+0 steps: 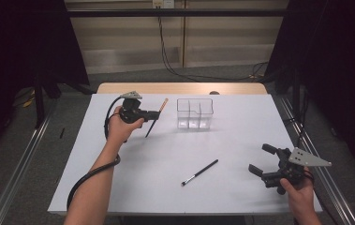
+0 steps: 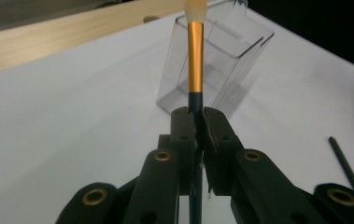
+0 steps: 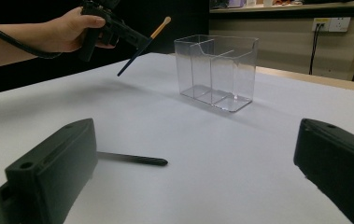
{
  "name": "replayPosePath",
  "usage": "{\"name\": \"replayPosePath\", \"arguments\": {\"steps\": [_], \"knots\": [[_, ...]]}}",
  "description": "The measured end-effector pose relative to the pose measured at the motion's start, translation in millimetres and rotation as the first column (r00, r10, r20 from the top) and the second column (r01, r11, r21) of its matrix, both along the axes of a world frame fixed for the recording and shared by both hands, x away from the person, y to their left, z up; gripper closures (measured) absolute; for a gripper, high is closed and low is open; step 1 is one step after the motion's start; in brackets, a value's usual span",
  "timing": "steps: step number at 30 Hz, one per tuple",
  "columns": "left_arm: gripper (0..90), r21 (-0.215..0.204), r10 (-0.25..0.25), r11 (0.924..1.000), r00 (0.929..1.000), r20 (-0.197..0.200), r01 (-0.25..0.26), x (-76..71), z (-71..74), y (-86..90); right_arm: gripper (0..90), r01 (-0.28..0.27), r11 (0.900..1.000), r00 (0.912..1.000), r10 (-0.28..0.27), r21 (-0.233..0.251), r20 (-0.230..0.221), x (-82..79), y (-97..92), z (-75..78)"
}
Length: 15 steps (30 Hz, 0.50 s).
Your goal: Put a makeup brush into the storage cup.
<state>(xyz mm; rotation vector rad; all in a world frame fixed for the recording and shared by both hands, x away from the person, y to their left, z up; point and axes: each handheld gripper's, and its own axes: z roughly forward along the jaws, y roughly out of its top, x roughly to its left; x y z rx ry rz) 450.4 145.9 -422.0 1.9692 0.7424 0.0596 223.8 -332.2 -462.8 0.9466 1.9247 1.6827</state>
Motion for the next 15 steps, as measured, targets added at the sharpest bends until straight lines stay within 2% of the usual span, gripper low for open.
{"name": "replayPosePath", "arguments": {"steps": [4,7,11,15], "knots": [[83.5,-0.043,0.028,0.9987,0.9991,0.032,-0.027,-2.3,2.1,-1.8,0.0,0.0,1.0,1.0,0.0,-0.002,0.0,0.0,0.3,0.0],[83.5,-0.087,0.051,0.9951,0.9973,0.052,-0.047,-3.4,3.7,-1.9,0.0,-0.001,1.0,1.0,0.001,-0.003,0.001,-0.2,0.1,0.3],[83.5,-0.149,0.085,0.9862,0.993,0.082,-0.072,-4.9,4.6,-3.5,0.0,0.0,1.0,1.0,0.0,-0.001,0.004,-0.2,-0.1,0.3],[83.5,-0.213,0.122,0.9721,0.9874,0.101,-0.098,-6.0,6.4,-5.8,0.0,0.001,1.0,1.0,-0.001,-0.001,0.004,-0.2,-0.2,0.4]]}}
